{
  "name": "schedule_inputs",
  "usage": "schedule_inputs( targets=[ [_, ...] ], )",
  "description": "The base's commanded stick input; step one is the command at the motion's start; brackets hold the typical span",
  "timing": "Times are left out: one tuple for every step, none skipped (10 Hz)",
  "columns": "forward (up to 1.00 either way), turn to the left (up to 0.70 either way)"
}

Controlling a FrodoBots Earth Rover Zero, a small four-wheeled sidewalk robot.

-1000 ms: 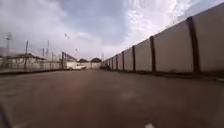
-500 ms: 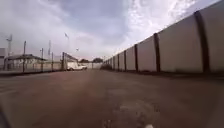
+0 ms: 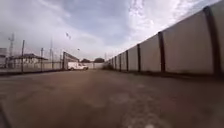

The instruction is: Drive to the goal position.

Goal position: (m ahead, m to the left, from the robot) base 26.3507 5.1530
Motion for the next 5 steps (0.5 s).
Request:
schedule_inputs(
  targets=[
    [1.0, 0.0],
    [1.0, 0.0],
    [1.0, 0.0],
    [1.0, 0.0],
    [1.0, 0.22]
  ],
)
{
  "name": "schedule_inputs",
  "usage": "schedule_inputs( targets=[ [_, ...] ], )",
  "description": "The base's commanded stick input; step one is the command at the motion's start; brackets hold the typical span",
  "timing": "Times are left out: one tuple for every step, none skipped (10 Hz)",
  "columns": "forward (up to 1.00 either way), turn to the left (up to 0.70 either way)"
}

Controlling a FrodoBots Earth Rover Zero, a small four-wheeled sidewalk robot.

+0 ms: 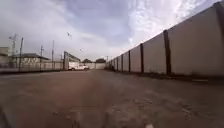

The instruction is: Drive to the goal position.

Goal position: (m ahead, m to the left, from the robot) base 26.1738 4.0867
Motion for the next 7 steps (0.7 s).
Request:
schedule_inputs(
  targets=[
    [1.0, 0.29],
    [1.0, 0.0],
    [1.0, 0.0],
    [1.0, 0.0],
    [1.0, 0.0],
    [1.0, 0.0],
    [1.0, 0.0]
  ],
)
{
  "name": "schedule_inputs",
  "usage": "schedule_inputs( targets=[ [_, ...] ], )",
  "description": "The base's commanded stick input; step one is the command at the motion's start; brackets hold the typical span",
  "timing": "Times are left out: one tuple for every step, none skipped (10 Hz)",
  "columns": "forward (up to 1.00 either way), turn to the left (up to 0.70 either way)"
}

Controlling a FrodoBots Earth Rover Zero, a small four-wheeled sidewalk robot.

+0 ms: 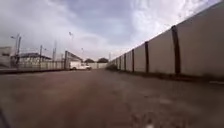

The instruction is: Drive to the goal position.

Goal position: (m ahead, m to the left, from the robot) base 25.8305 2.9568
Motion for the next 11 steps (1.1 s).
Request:
schedule_inputs(
  targets=[
    [1.0, 0.0],
    [1.0, 0.0],
    [1.0, 0.0],
    [1.0, 0.0],
    [1.0, 0.0],
    [1.0, 0.0],
    [1.0, 0.0],
    [1.0, 0.0],
    [1.0, 0.0],
    [1.0, 0.0],
    [1.0, 0.0]
  ],
)
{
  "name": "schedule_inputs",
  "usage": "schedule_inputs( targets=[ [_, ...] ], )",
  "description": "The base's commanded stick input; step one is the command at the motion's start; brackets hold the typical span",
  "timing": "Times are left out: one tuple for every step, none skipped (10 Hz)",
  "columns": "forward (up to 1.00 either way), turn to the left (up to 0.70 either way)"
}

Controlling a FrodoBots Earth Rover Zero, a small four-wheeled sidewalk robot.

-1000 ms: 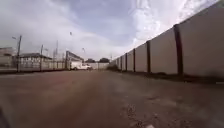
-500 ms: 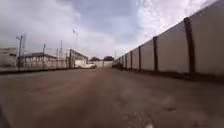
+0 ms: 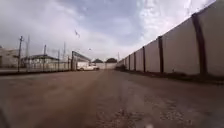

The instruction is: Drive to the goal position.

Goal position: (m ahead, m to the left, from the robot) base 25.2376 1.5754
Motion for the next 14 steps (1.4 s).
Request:
schedule_inputs(
  targets=[
    [1.0, 0.0],
    [1.0, 0.0],
    [1.0, 0.0],
    [1.0, 0.0],
    [1.0, 0.0],
    [1.0, 0.0],
    [1.0, 0.0],
    [1.0, 0.0],
    [1.0, 0.0],
    [1.0, 0.0],
    [1.0, 0.0],
    [1.0, 0.0],
    [1.0, 0.0],
    [1.0, 0.0]
  ],
)
